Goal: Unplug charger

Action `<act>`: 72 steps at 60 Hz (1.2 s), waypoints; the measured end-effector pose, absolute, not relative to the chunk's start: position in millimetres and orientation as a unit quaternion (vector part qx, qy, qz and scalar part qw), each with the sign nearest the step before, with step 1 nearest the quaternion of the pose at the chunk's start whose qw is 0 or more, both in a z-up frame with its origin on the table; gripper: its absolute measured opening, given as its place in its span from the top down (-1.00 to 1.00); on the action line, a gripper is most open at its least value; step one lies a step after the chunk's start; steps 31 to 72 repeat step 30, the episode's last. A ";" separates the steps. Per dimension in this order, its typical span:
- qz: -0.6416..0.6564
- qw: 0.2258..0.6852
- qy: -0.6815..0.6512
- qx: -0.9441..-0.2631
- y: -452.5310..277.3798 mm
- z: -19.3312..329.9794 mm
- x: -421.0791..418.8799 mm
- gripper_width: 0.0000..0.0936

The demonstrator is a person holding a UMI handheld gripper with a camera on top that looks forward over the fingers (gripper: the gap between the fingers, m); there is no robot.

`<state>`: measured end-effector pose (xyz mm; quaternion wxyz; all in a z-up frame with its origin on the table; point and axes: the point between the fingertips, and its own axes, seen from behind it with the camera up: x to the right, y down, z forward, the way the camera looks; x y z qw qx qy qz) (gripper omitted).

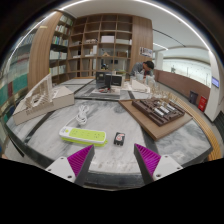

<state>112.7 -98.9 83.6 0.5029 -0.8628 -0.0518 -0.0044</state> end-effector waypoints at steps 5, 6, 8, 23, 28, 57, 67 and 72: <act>-0.002 0.510 -0.057 -0.859 -129.7 97.4 108.3 -0.76; 0.000 0.510 -0.058 -0.858 -135.2 99.5 106.6 -0.76; 0.008 0.512 -0.060 -0.857 -145.0 103.5 103.2 -0.76; 0.029 0.531 -0.058 -0.845 -183.8 122.5 117.0 -0.76; 0.058 0.536 -0.026 -0.842 -186.6 126.8 123.5 -0.76; 0.071 0.537 -0.018 -0.841 -186.2 127.8 126.8 -0.75; 0.071 0.537 -0.018 -0.841 -186.2 127.8 126.8 -0.75; 0.071 0.537 -0.018 -0.841 -186.2 127.8 126.8 -0.75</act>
